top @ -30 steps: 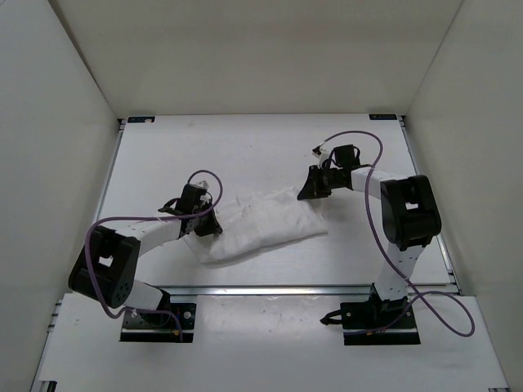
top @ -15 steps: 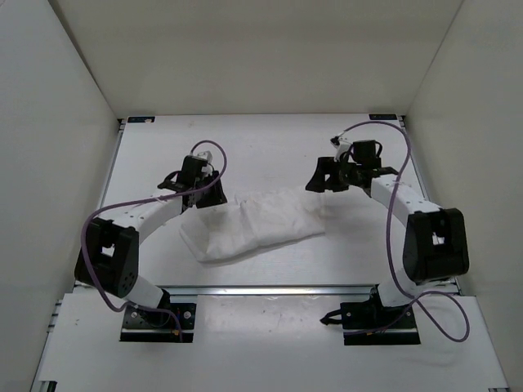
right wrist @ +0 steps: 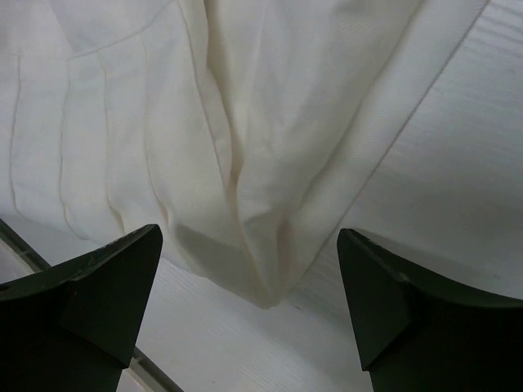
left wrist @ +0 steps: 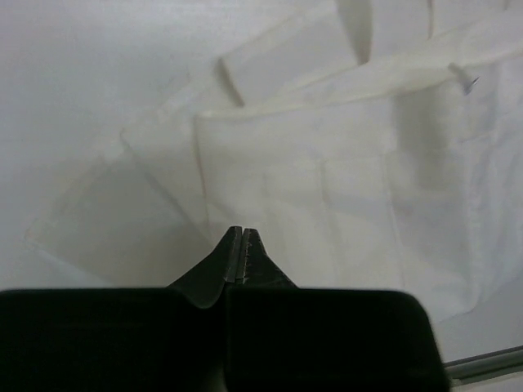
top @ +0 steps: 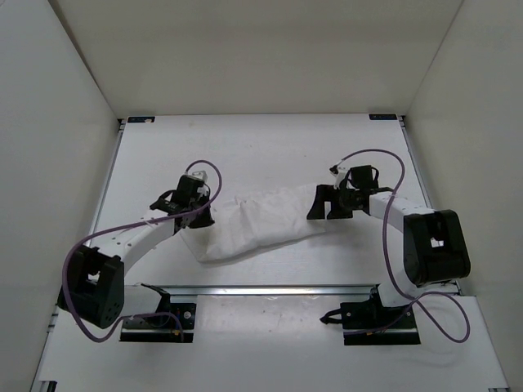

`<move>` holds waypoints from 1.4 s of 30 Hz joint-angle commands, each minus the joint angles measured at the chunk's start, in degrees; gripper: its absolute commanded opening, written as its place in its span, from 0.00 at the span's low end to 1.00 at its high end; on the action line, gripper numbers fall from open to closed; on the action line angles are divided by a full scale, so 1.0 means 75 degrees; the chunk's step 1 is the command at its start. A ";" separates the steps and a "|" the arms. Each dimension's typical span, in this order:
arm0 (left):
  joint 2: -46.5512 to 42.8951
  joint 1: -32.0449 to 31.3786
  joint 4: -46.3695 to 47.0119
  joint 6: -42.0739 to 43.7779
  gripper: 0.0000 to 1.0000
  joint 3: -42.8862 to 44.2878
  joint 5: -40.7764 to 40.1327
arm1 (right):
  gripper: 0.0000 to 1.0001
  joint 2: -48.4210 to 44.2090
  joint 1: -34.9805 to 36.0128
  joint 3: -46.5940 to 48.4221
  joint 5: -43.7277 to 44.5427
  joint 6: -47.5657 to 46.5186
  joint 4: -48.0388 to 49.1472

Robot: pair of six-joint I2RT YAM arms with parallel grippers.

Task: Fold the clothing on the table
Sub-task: Fold the skirt

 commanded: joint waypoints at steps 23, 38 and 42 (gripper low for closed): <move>0.1883 -0.0342 0.0439 -0.0352 0.00 -0.0271 -0.0131 | 0.02 0.1740 0.0630 0.1442 0.0937 -0.0568 -0.0437; 0.4051 -0.1197 0.0508 -0.0526 0.00 0.2002 0.0466 | 0.00 0.0099 0.0474 0.3831 0.1160 -0.1330 -0.1819; 0.4556 -0.1280 0.0532 -0.0667 0.00 0.2763 0.0653 | 0.00 0.0274 0.1188 0.4407 0.1007 -0.1306 -0.2041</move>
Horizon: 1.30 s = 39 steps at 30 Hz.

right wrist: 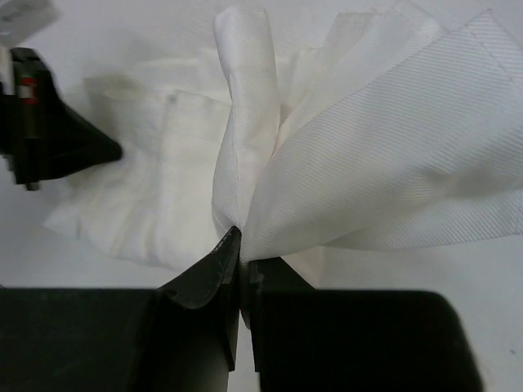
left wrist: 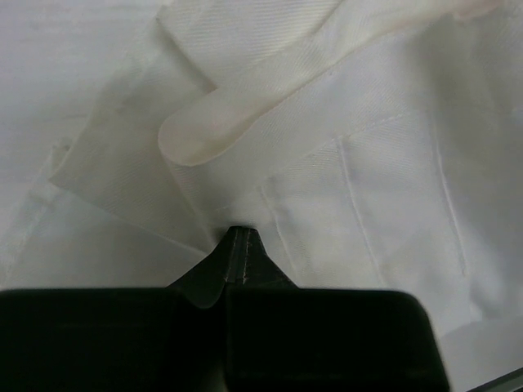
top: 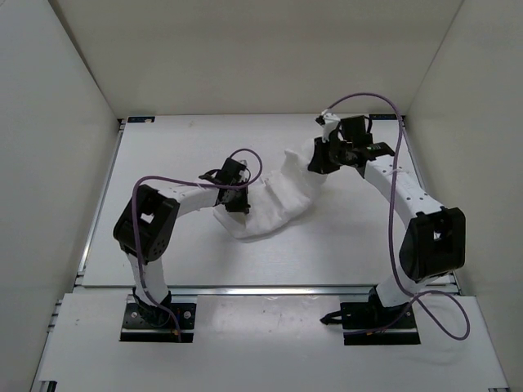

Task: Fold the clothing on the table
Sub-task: Fold the skirt

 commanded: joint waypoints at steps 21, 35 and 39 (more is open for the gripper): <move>0.1072 0.0260 0.1240 -0.1118 0.00 -0.0270 0.1652 | 0.00 0.0639 0.2589 -0.0468 -0.1400 0.1844 0.1813; 0.0803 0.0565 0.1603 -0.1142 0.00 -0.0634 0.1981 | 0.66 0.0830 0.2484 -0.0130 -0.1845 0.2583 0.2049; 0.0732 0.0670 0.1603 -0.1095 0.00 -0.0634 0.2110 | 0.73 -0.0469 0.2238 -0.0246 -0.1380 0.2608 0.2167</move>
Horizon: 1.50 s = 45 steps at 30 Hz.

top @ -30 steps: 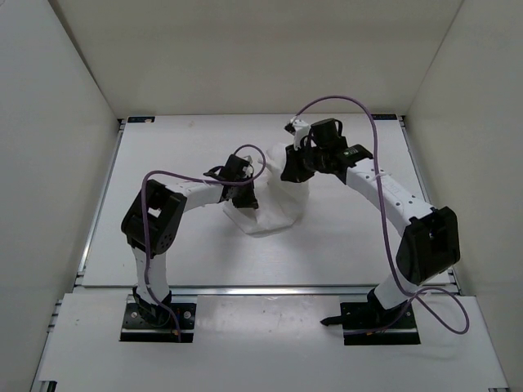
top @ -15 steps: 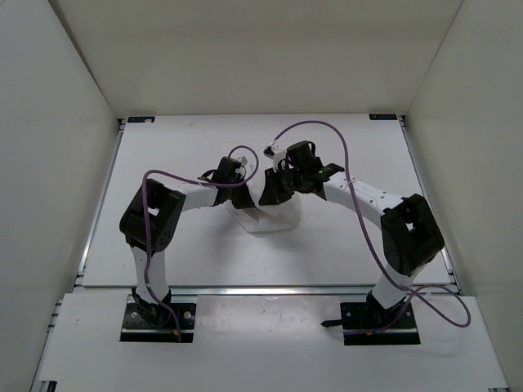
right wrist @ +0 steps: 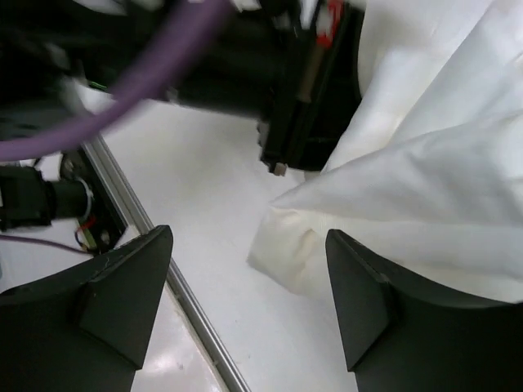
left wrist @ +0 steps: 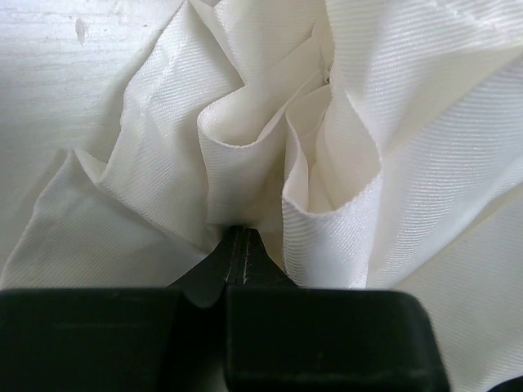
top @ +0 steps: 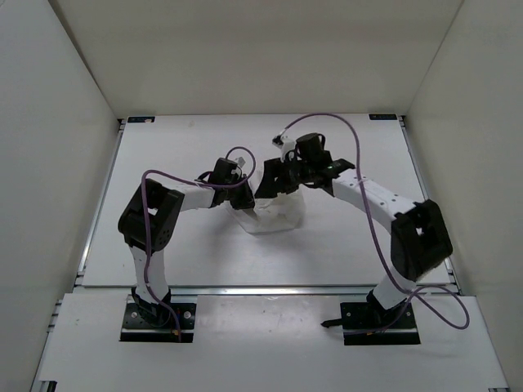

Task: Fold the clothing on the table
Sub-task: Fold the skirt

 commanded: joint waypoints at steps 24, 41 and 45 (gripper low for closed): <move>-0.0887 0.0417 -0.0989 0.0070 0.00 -0.0149 0.0303 | 0.39 0.0780 -0.0674 0.0663 0.1055 -0.1272 0.0117; -0.1871 0.1364 -0.1468 0.0491 0.00 -0.0454 0.0303 | 0.39 0.1403 0.0275 0.0713 0.0773 -0.1097 0.0174; -0.2433 0.1809 -0.1796 0.0702 0.00 -0.0314 0.0186 | 0.39 0.1252 0.0615 0.0045 0.0843 -0.1109 0.0373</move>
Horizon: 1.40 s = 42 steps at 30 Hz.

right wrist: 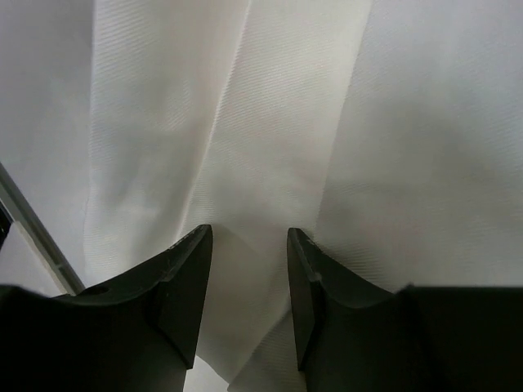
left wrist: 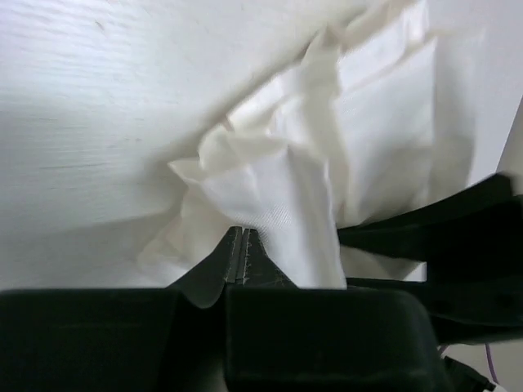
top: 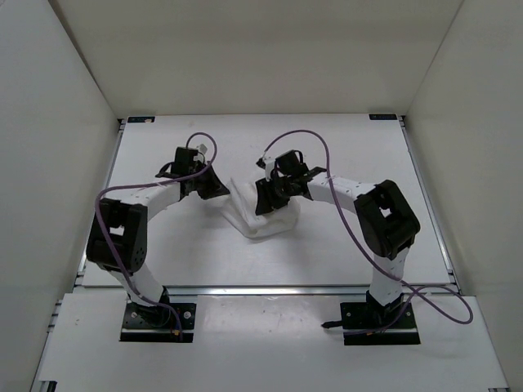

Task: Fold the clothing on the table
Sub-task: Fold the skirt

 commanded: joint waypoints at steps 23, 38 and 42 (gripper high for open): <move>-0.1889 -0.2188 0.0798 -0.0505 0.00 -0.0831 -0.0074 | 0.00 -0.2325 -0.1553 -0.0808 -0.0026 0.0423 -0.0057; -0.0731 -0.3032 0.0976 -0.0424 0.00 -0.2097 -0.0437 | 0.00 -0.1118 -0.1085 -0.2522 -0.0485 0.0834 0.1351; -0.0670 -0.3068 0.0870 -0.0307 0.00 -0.2062 -0.0449 | 0.00 -0.0883 -0.1260 -0.2311 -0.0484 0.0705 0.1245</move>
